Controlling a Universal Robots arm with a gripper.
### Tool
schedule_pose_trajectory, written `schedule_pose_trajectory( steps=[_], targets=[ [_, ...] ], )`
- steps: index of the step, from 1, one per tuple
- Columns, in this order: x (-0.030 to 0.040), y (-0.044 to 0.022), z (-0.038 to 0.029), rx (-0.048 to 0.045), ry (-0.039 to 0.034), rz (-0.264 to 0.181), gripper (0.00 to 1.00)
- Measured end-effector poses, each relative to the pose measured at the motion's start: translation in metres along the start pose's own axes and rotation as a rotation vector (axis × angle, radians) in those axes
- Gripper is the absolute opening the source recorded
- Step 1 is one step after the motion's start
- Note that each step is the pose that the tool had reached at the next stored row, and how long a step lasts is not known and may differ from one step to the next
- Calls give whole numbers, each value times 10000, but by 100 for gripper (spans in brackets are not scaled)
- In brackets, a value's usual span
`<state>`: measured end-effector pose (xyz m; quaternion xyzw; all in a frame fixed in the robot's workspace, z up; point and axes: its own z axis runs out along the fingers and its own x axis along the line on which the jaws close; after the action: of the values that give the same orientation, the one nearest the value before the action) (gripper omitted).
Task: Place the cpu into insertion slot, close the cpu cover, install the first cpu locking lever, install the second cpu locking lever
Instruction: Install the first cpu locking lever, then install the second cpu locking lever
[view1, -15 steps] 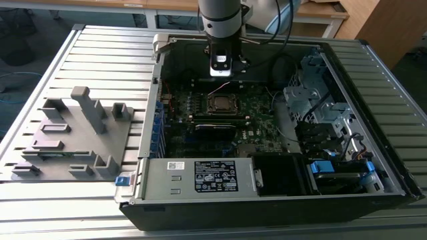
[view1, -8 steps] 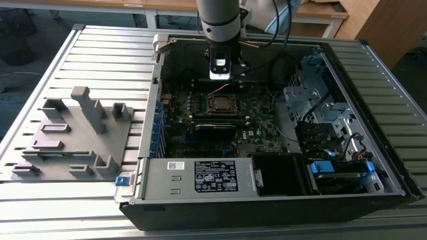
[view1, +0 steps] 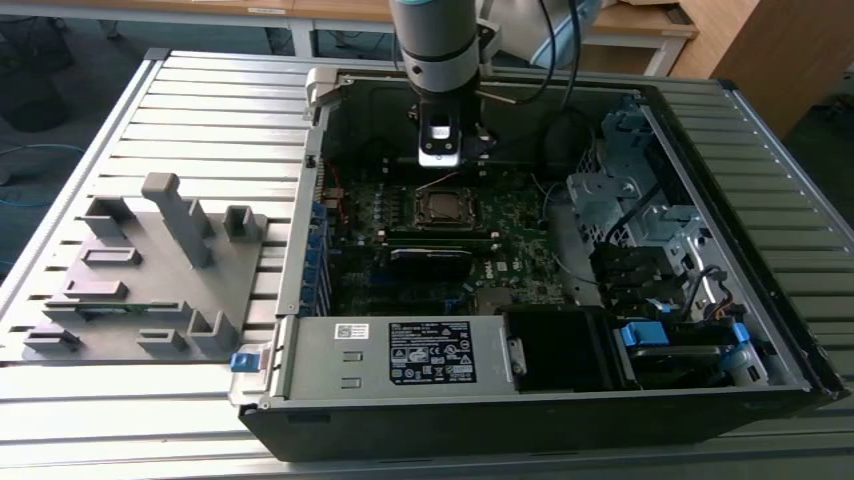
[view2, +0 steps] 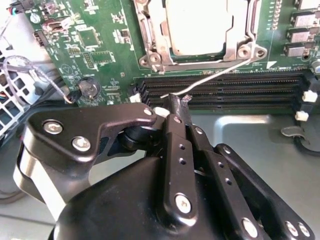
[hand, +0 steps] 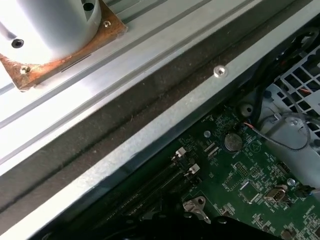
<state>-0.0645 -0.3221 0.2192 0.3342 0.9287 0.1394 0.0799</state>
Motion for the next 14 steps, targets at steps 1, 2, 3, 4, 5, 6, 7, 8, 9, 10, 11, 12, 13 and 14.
schedule_pose_trajectory(
  steps=[1, 2, 3, 4, 5, 6, 7, 8, 9, 10, 11, 12, 13, 14],
  targets=[
    [0, -4, 12, 0, 0, -1, 10],
    [1, -8, 23, 0, 0, -1, 10],
    [1, -11, 32, 0, -1, -1, 10],
    [2, -13, 39, -1, 0, -1, 10],
    [2, -15, 45, 0, 0, -1, 10],
    [3, -17, 51, 0, -1, -1, 10],
    [3, -19, 57, 2, -1, -1, 10],
    [3, -21, 64, 3, -2, -2, 10],
    [3, -23, 70, 4, -4, -3, 10],
    [4, -25, 75, 9, -6, -5, 10],
    [4, -26, 80, 12, -9, -6, 10],
    [5, -28, 86, 16, -13, -6, 10],
    [5, -31, 92, 21, -16, -7, 10],
    [5, -33, 100, 25, -19, -9, 10]
  ],
)
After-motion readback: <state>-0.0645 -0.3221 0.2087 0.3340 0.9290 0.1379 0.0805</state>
